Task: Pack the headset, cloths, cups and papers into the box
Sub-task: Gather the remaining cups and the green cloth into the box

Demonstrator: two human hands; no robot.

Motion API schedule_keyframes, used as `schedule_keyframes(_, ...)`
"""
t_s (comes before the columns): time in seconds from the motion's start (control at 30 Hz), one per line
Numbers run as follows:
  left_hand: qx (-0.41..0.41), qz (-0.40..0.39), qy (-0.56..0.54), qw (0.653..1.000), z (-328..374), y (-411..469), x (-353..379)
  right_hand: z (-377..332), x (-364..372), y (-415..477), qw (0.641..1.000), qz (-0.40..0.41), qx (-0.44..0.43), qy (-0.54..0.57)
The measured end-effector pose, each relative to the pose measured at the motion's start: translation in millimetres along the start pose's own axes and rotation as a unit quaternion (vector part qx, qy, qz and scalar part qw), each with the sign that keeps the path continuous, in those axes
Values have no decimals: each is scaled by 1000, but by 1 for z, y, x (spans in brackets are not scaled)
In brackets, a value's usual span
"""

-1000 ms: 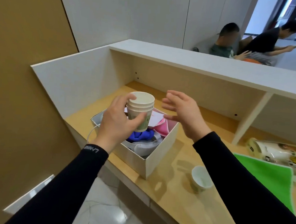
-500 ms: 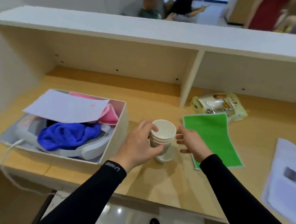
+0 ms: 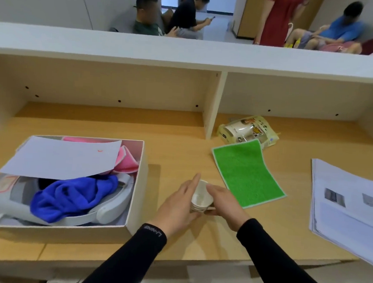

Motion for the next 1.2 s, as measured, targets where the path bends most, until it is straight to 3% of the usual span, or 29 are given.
schedule_keyframes(0.1, -24, 116, -47, 992, 0, -7, -38, -37, 15, -8, 996, -8, -91, -14)
schedule_keyframes(0.27, -40, 334, -92, 937, -22, -48, -148, -123, 83, -34, 971, -89, -220, 11)
schedule_keyframes(0.4, -90, 409, -82, 904, -68, -99, -200, -159, 149, -61, 941, -172, -285, -67)
schedule_keyframes(0.47, -125, 402, -69, 904, -85, -116, -203, -159, 168, -64, 933, -188, -298, -70)
schedule_keyframes(0.6, -184, 333, -78, 922, -105, -132, -165, -122, 188, -48, 940, -202, -245, -124)
schedule_keyframes(0.7, -189, 263, -87, 942, -101, -119, -132, -93, 175, -31, 943, -164, -224, -182)
schedule_keyframes(0.8, -183, 256, -74, 946, -94, -98, -129, -89, 160, -26, 945, -127, -221, -204)
schedule_keyframes(0.93, -227, 186, 23, 956, -93, -73, -128, -92, 150, -21, 952, -100, -220, -186)
schedule_keyframes(1.03, -294, 116, 125, 940, -102, -59, -124, -83, 142, -22, 942, -82, -213, -247)
schedule_keyframes(1.2, -344, 23, 180, 921, -110, -44, -140, -72, 121, -24, 950, -53, -178, -251)
Point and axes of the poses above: each hand's wrist, its own y-axis towards the middle knuckle, its own x-axis out of the palm, z = x × y, the point moved 2 cm from there along y, towards the middle knuckle, and after that the axes turned 13 degrees about y, right-handed, at the moved point
